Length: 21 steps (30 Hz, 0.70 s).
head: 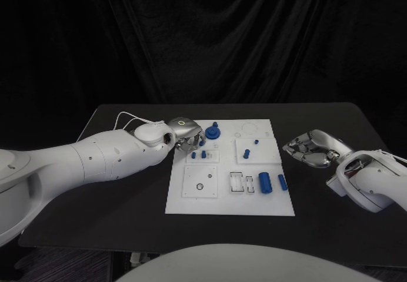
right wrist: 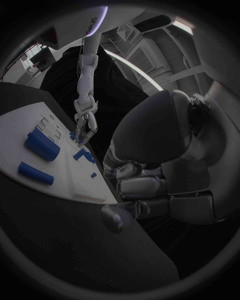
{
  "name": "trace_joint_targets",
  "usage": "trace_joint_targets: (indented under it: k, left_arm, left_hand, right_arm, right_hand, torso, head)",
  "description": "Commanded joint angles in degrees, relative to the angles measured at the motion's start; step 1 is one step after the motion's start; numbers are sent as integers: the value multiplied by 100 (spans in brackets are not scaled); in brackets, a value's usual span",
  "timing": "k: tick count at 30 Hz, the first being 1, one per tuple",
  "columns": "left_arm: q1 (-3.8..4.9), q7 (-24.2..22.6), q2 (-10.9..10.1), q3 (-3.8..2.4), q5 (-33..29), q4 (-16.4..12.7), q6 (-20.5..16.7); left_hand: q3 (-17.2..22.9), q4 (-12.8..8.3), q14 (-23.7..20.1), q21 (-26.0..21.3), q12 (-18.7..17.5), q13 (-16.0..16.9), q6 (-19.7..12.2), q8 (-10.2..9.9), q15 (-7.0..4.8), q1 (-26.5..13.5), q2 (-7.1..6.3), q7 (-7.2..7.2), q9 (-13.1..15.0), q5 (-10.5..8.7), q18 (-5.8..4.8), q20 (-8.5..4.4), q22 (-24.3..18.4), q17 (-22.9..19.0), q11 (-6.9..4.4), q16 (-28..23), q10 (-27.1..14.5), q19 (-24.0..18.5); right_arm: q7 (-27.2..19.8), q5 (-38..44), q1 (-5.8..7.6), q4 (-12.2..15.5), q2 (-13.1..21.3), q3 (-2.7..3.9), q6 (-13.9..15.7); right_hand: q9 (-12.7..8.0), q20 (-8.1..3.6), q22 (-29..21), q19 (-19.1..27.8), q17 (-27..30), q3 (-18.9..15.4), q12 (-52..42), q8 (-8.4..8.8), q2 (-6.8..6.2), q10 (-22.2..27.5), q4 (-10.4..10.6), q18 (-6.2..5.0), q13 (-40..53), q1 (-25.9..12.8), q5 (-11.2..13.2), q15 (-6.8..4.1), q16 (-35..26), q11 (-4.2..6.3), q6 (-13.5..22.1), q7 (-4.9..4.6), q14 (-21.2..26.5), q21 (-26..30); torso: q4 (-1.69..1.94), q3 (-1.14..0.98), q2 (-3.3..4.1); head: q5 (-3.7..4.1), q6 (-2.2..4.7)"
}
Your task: Assemble the parts on the task board
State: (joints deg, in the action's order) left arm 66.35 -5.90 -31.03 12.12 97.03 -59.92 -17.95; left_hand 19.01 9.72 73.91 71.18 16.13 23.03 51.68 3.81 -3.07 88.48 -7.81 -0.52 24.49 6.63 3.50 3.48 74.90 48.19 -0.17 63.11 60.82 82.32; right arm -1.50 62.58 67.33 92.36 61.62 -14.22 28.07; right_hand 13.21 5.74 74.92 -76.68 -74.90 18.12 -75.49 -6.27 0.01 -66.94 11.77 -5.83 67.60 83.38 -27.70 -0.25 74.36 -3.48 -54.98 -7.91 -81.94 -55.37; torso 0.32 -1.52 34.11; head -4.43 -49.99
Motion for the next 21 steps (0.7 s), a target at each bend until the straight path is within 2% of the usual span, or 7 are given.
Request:
trace_joint_targets:
  k: [1,12,21]
  left_arm:
    - [-8,20,-3,-3,4,-3,-86]
    - [-8,119,-45,-3,3,-9,-243]
    - [-8,182,-67,-3,3,-6,-287]
  left_hand:
    - [7,23,-40,-32,-22,3,-45,-28,9,-65,-12,-15,-8,-27,34,10,1002,-11,45,-22,-7,-43]
    - [12,43,-30,-42,-25,13,-126,-29,15,-81,-9,-20,-37,-32,35,11,1000,6,54,-13,30,-43]
    - [7,70,-25,-49,-33,24,-104,0,15,-108,-7,56,-44,-50,36,11,999,4,48,-14,53,-42]
  right_arm:
    - [105,9,-16,5,7,4,-60]
    - [117,9,-16,8,18,4,-90]
    - [123,9,-16,10,23,4,-106]
  right_hand:
    - [8,-2,644,-2,-149,25,12,6,-23,13,5,-69,2,-14,-32,-9,-32,-10,-3,-18,-24,15]
    - [9,-2,644,-4,-154,30,9,6,-19,7,2,-69,4,-18,-29,-9,-24,-11,-6,-18,-29,14]
    - [9,-2,644,-4,-154,30,9,6,-19,7,2,-69,4,-18,-29,-9,-24,-11,-6,-18,-29,14]
  torso:
    - [1,-1,2]
    - [2,0,4]
    - [1,-2,2]
  head:
    - [4,-1]
    - [6,-1]
    - [3,-1]
